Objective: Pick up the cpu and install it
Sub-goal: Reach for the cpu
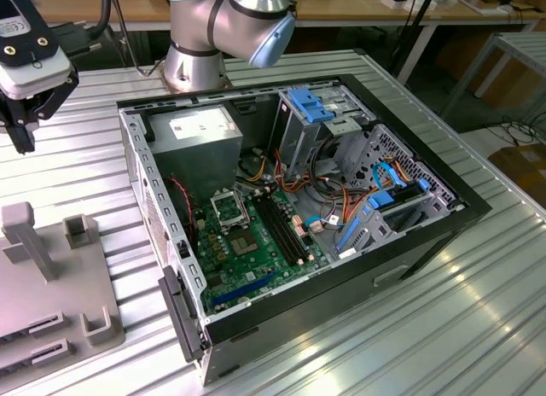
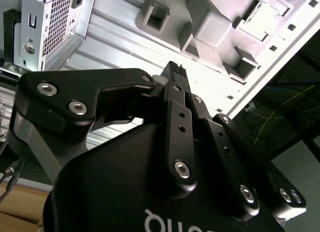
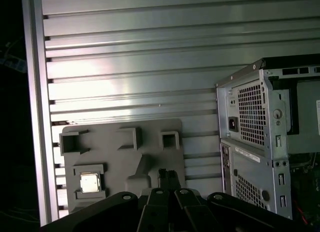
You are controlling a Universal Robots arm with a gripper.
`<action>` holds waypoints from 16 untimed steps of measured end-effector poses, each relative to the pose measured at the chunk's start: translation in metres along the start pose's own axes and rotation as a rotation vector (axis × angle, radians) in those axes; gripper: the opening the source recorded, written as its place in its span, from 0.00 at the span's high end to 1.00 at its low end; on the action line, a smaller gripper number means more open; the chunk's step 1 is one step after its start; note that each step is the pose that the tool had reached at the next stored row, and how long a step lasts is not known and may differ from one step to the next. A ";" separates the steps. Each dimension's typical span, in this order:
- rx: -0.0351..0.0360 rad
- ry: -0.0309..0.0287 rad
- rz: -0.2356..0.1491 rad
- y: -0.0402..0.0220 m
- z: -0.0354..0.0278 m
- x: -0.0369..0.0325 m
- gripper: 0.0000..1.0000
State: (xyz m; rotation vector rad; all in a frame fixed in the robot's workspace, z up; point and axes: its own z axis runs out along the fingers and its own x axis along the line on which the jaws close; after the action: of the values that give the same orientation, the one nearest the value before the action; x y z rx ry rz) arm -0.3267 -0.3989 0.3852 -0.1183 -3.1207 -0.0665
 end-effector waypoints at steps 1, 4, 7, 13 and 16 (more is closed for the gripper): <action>0.0000 0.0000 0.000 0.0000 0.0000 0.0006 0.89; -0.0001 0.0000 0.000 -0.0002 0.0000 0.0024 0.89; -0.0001 -0.0001 0.000 -0.0003 0.0001 0.0041 0.89; 0.0000 0.0000 0.000 -0.0006 0.0001 0.0077 0.89; 0.0000 0.0000 0.000 -0.0012 0.0004 0.0112 0.89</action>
State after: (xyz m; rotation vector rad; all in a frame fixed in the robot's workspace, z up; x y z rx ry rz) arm -0.3380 -0.3992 0.3850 -0.1183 -3.1207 -0.0665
